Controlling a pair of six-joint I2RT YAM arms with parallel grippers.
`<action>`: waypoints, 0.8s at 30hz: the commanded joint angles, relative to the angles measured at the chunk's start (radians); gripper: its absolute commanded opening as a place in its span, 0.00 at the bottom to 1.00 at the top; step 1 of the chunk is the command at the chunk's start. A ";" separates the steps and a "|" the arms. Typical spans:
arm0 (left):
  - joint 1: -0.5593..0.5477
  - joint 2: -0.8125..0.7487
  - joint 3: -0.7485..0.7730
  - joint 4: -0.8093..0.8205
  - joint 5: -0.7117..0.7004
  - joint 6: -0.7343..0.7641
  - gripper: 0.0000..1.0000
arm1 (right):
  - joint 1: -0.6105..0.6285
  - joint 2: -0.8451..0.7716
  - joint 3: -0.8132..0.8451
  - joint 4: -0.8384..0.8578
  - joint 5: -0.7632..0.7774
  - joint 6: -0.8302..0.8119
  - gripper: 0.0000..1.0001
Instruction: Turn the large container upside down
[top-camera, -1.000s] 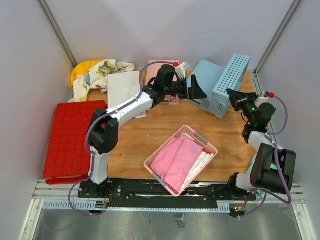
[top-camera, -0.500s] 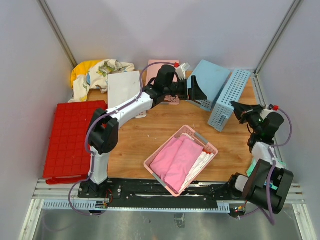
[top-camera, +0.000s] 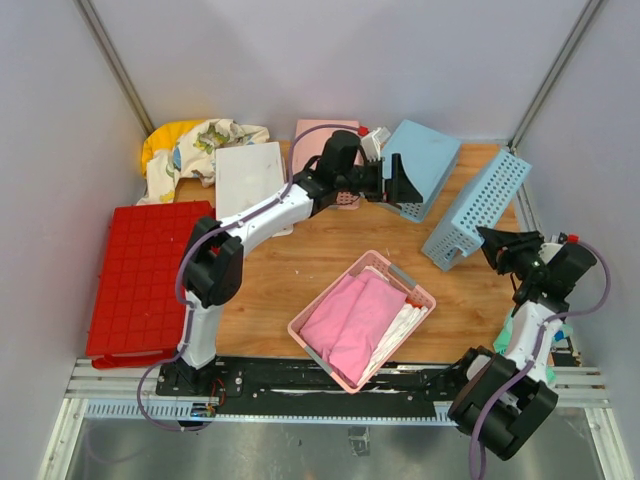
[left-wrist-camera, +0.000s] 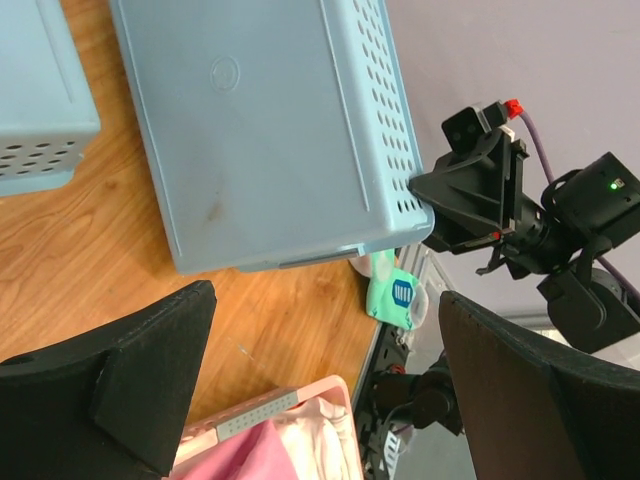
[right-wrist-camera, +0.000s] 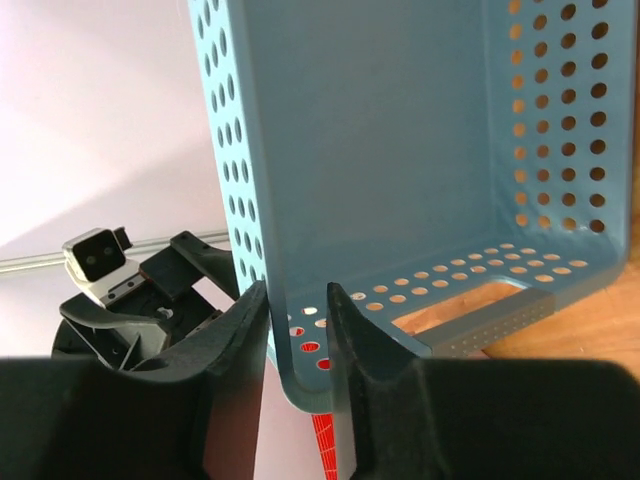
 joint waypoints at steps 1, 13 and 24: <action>-0.017 0.018 0.042 -0.018 0.022 0.024 0.98 | -0.028 -0.002 -0.025 -0.404 0.090 -0.224 0.32; -0.048 -0.021 0.019 -0.051 0.001 0.056 0.99 | -0.139 0.005 0.104 -0.787 0.353 -0.499 0.52; -0.050 -0.042 0.021 -0.074 -0.003 0.078 0.99 | -0.140 -0.016 0.131 -0.809 0.392 -0.523 0.56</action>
